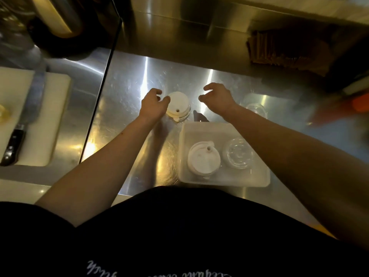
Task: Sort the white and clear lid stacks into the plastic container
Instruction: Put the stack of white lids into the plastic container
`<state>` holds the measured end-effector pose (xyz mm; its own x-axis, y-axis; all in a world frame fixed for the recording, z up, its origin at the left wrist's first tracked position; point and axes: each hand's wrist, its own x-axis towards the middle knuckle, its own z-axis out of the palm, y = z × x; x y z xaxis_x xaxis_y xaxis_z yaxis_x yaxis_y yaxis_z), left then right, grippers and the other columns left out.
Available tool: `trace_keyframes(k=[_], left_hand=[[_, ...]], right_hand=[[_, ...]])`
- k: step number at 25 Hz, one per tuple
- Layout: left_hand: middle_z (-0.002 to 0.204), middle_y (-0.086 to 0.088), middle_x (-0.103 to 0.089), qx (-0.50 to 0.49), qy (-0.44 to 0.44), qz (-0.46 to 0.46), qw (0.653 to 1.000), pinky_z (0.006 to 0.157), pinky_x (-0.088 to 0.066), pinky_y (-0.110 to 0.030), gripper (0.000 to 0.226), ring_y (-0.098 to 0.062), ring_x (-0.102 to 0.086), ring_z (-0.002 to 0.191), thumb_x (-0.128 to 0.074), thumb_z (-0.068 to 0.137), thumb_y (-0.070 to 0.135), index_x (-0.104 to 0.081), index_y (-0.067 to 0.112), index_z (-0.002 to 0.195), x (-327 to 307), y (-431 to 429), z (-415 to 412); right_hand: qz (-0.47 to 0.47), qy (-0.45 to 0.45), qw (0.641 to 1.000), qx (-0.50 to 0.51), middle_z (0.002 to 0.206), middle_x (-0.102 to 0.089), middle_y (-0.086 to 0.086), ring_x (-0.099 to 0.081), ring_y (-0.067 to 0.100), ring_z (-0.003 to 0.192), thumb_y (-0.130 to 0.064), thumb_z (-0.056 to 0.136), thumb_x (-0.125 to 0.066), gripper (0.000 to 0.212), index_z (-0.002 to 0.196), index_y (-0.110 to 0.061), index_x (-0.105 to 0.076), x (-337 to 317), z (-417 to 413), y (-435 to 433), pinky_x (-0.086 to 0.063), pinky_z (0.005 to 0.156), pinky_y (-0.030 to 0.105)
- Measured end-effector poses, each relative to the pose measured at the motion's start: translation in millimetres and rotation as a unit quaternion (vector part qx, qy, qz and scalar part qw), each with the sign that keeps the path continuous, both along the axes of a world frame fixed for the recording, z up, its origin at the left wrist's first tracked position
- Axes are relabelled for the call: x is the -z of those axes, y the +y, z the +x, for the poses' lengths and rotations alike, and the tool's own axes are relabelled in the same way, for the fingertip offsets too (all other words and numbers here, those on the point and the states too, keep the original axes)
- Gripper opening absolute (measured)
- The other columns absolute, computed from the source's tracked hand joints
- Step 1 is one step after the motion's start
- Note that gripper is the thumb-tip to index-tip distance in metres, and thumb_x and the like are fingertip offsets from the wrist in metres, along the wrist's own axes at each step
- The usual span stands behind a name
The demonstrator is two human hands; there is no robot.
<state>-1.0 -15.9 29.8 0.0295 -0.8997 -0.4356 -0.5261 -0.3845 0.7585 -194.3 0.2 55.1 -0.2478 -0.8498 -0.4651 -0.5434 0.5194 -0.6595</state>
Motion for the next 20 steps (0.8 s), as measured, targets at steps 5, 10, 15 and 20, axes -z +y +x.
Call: trace_keyframes(k=[5, 10, 15, 20], left_hand=[[0.132, -0.014, -0.059, -0.003, -0.007, 0.056, 0.998, 0.103, -0.048, -0.040, 0.048, -0.029, -0.060, 0.118, -0.060, 0.091, 0.031, -0.049, 0.011, 0.133, 20, -10, 14], [0.125, -0.012, -0.062, 0.010, -0.008, 0.061, 0.998, 0.100, -0.048, -0.038, 0.037, -0.028, -0.061, 0.115, -0.059, 0.091, 0.032, -0.059, 0.011, 0.122, 36, -22, 20], [0.072, -0.009, -0.059, 0.012, 0.010, 0.049, 0.999, 0.084, -0.058, -0.045, 0.026, -0.036, -0.069, 0.083, -0.059, 0.089, 0.025, -0.067, 0.002, 0.080, 46, -29, 20], [0.096, -0.015, -0.074, 0.006, 0.026, 0.042, 0.999, 0.089, -0.057, -0.046, 0.023, -0.031, -0.071, 0.092, -0.061, 0.090, 0.020, -0.074, 0.005, 0.101, 48, -27, 14]], right_hand=[[0.038, 0.017, 0.999, -0.010, 0.134, -0.059, 0.010, -0.062, 0.025, 0.115, -0.027, 0.088, -0.067, 0.047, 0.132, -0.013, -0.054, 17, 18, -15, -0.048, 0.089, 0.027], [0.076, 0.034, 0.996, -0.026, 0.136, -0.057, 0.011, -0.061, 0.028, 0.117, -0.034, 0.088, -0.067, 0.052, 0.134, -0.012, -0.052, 38, 28, -27, -0.053, 0.098, 0.037], [0.110, 0.025, 0.994, 0.011, 0.119, -0.066, 0.016, -0.070, 0.030, 0.100, -0.033, 0.086, -0.070, 0.050, 0.127, -0.010, -0.054, 52, 31, -34, -0.059, 0.089, 0.043], [0.107, 0.030, 0.994, 0.017, 0.110, -0.068, 0.017, -0.073, 0.028, 0.088, -0.028, 0.086, -0.070, 0.042, 0.119, -0.006, -0.059, 55, 34, -37, -0.062, 0.081, 0.042]])
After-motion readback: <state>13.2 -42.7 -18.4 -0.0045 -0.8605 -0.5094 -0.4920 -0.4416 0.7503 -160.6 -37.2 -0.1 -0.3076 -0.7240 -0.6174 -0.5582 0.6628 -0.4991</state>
